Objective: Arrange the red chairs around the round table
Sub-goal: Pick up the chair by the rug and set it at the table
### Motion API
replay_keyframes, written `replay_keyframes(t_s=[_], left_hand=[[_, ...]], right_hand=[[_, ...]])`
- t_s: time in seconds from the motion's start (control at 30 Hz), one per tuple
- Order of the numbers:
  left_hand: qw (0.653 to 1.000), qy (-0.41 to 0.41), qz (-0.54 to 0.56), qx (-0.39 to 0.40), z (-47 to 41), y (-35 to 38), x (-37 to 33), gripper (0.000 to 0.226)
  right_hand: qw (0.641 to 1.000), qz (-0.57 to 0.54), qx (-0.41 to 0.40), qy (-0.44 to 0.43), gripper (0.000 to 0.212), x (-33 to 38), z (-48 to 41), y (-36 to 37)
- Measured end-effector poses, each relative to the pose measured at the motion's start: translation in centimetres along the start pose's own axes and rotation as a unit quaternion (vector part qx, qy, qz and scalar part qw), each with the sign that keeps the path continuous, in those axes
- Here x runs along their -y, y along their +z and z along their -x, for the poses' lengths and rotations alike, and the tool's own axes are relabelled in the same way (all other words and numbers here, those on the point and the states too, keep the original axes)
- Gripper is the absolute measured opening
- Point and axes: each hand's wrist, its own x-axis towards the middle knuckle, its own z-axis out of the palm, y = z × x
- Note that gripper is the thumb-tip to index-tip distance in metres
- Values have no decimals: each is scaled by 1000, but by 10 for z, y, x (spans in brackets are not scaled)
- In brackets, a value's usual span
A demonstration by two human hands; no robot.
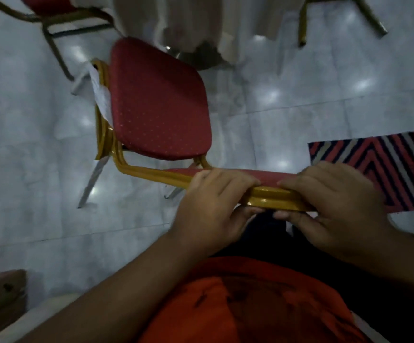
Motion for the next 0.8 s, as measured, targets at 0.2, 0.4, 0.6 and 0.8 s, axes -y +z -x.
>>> replay_keyframes(t_s=[0.2, 0.4, 0.6, 0.8], left_hand=[[998, -39, -14, -37, 101, -95, 51, 27], [992, -105, -3, -70, 159, -142, 76, 32], [981, -137, -47, -127, 187, -185, 67, 42], [971, -113, -193, -87, 176, -185, 20, 48]], right_hand=[[997, 7, 14, -70, 37, 132, -47, 30], [990, -12, 24, -140, 34, 176, -58, 38], [989, -57, 72, -117, 45, 150, -40, 33], [976, -151, 115, -104, 44, 152, -39, 50]])
